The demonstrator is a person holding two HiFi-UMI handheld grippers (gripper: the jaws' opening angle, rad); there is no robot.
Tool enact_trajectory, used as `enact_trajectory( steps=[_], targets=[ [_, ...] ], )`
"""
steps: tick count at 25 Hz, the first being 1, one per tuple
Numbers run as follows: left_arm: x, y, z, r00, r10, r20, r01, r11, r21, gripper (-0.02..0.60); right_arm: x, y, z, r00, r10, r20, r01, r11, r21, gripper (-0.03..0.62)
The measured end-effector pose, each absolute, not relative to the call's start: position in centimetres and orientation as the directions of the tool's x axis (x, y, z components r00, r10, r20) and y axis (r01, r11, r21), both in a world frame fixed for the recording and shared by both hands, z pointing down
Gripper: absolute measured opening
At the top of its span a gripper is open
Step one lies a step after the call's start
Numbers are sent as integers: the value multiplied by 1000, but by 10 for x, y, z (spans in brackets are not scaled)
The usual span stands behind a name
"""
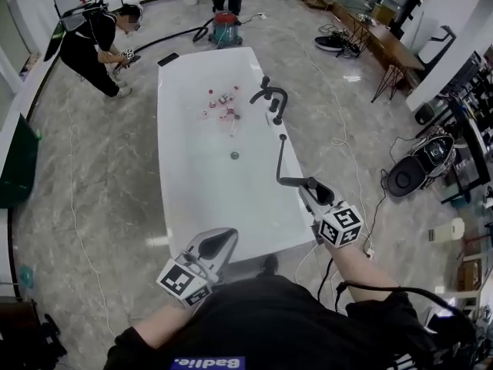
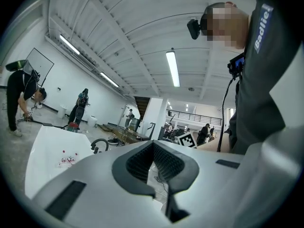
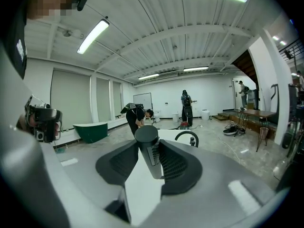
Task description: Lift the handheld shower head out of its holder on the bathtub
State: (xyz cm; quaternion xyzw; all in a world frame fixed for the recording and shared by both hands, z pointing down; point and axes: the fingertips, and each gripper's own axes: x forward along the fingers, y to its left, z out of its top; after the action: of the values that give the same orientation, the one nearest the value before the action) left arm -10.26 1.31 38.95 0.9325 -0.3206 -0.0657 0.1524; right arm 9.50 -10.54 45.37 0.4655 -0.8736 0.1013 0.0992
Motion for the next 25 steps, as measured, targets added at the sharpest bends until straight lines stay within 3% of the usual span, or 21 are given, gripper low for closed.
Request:
enact_trajectory(
  steps=[25],
  targets=[
    [-71, 50, 377, 841, -541, -8, -517, -809, 279, 0, 14, 41, 376, -730, -663, 166, -680, 728, -84, 140]
  ],
)
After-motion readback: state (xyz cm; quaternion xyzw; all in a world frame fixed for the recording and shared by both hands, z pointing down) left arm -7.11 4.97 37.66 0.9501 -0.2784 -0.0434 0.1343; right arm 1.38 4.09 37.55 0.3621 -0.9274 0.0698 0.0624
